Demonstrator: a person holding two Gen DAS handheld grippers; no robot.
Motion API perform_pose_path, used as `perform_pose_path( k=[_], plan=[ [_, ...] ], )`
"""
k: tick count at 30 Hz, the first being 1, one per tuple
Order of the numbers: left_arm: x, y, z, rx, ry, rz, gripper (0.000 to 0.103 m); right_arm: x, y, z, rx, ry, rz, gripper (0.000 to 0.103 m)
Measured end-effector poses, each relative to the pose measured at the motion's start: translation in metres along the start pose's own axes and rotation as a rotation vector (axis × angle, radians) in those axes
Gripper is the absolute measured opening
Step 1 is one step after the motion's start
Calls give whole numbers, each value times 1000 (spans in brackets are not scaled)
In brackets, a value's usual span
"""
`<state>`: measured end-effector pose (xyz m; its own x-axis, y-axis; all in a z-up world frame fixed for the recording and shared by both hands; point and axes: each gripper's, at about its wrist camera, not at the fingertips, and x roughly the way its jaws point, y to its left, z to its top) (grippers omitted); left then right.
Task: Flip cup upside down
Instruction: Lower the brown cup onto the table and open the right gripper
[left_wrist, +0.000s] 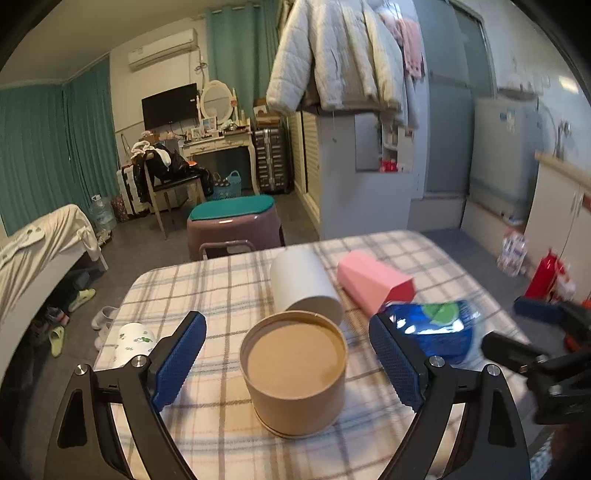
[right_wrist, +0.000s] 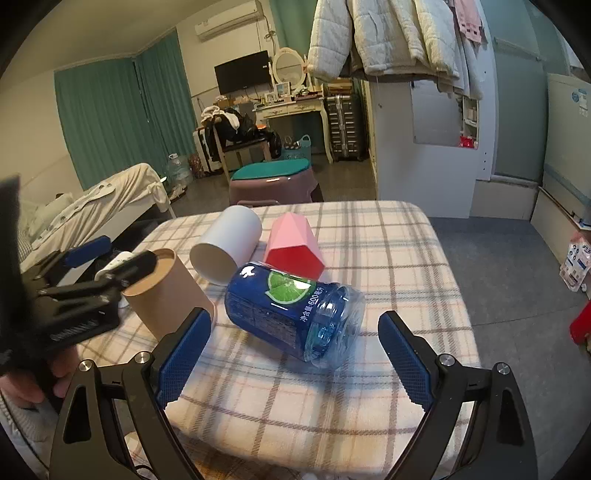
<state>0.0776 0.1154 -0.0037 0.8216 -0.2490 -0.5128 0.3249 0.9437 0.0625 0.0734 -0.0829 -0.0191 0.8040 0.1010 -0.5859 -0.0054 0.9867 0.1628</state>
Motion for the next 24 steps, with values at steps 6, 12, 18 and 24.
perform_pose_path(
  k=[6, 12, 18, 24],
  plan=[
    [-44, 18, -2, -81, -58, -39, 99, -19, 15, -3, -29, -35, -17, 92],
    [-73, 31, -18, -98, -88, -15, 100, -35, 37, -16, -61, -65, -43, 92],
    [-90, 40, -40, -105, -107, -5, 103, -48, 51, -31, -48, -95, -68, 94],
    [-106, 42, -63, -92, -118, 6, 103, -59, 59, -50, -37, -141, -105, 95]
  ],
)
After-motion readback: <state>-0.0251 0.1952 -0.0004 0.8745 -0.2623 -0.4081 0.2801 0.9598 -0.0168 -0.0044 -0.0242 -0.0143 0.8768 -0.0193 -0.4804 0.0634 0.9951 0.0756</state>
